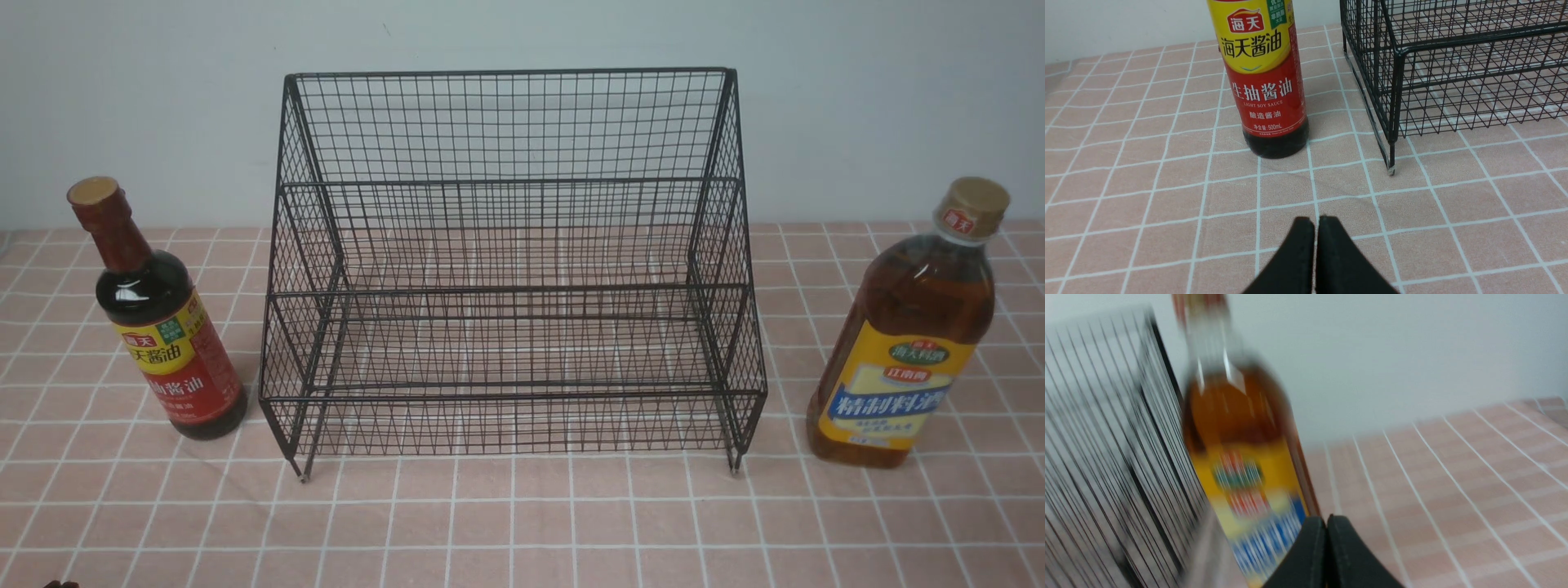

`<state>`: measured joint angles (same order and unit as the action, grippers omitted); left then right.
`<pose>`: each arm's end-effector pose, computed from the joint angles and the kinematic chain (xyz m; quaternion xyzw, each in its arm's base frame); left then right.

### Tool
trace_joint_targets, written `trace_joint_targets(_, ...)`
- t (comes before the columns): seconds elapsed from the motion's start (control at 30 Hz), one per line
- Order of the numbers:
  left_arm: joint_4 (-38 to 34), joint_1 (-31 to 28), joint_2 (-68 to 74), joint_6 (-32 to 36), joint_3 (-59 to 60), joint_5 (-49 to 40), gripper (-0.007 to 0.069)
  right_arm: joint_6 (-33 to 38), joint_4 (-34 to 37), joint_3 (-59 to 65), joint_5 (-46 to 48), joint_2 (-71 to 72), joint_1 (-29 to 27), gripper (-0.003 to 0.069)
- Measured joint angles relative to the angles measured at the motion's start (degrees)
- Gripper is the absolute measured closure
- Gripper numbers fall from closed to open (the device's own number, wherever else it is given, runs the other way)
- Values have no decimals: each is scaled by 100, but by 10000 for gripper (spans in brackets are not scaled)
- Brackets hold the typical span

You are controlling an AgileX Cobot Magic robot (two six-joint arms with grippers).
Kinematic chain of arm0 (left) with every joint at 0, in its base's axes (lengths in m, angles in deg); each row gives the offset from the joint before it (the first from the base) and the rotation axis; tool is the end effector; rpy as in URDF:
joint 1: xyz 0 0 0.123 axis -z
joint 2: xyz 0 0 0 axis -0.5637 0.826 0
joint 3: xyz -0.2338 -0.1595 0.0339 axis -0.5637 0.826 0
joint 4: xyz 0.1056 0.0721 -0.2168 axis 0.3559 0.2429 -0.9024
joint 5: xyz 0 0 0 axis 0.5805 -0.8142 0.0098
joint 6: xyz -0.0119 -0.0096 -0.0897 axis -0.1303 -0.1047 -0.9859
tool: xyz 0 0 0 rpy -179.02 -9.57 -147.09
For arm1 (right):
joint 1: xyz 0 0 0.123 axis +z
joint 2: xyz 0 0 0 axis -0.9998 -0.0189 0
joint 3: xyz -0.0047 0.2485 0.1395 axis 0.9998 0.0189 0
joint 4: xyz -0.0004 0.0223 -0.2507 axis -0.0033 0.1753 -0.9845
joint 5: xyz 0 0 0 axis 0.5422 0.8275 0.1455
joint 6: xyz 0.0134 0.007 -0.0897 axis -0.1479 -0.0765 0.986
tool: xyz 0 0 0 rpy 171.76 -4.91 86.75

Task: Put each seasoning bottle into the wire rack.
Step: Use the right arm to grab the condiment bottle closest to it

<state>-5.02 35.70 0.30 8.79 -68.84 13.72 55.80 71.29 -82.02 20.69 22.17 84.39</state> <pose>0.0524 -0.0049 0.1711 0.0592 0.8027 0.0043 0.5934 0.0563 -0.0001 0.1889 0.1371 0.7296 0.1027 0.6620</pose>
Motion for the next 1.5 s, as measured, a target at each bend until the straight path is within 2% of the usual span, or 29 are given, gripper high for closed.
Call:
trace_joint_targets(0.13, 0, 0, 0, 0, 0, 0, 631, -427, 442, 0, -742, 0, 0, 673)
trace_joint_targets(0.33, 0, 0, 0, 0, 0, 0, 631, -573, 145, 0, -1033, 0, 0, 673)
trace_joint_targets(0.5, 0, 0, 0, 0, 0, 0, 631, -1154, 50, 0, -1961, -5, 0, 673)
trace_joint_targets(0.53, 0, 0, 0, 0, 0, 0, 631, -1230, -81, -91, -2201, -123, 0, 673)
trace_joint_targets(0.7, 0, 0, 0, 0, 0, 0, 631, -1290, -771, -854, -2170, -1017, 50, 667)
trace_joint_targets(0.8, 0, 0, 0, 0, 0, 0, 631, -1290, -1399, -1612, -2119, -2127, 316, 639)
trace_joint_targets(0.97, 0, 0, 0, 0, 0, 0, 631, -1231, -1846, -2255, -2293, -3514, 874, 555)
trace_joint_targets(1.03, 0, 0, 0, 0, 0, 0, 631, -824, -1944, -2524, -2514, -4320, 1186, 465)
trace_joint_targets(1.07, 0, 0, 0, 0, 0, 0, 631, -785, -1945, -2560, -2530, -4439, 1202, 457)
trace_joint_targets(1.13, 0, 0, 0, 0, 0, 0, 631, -362, -1985, -2775, -2724, -5108, 1309, 357)
trace_joint_targets(1.3, 0, 0, 0, 0, 0, 0, 631, -147, -2021, -3185, -3048, -6044, 1311, 209)
trace_joint_targets(1.37, 0, 0, 0, 0, 0, 0, 631, -109, -2021, -3351, -3196, -6352, 1311, 174)
trace_joint_targets(1.5, 0, 0, 0, 0, 0, 0, 631, 96, -1955, -3552, -3367, -6923, 1311, 155)
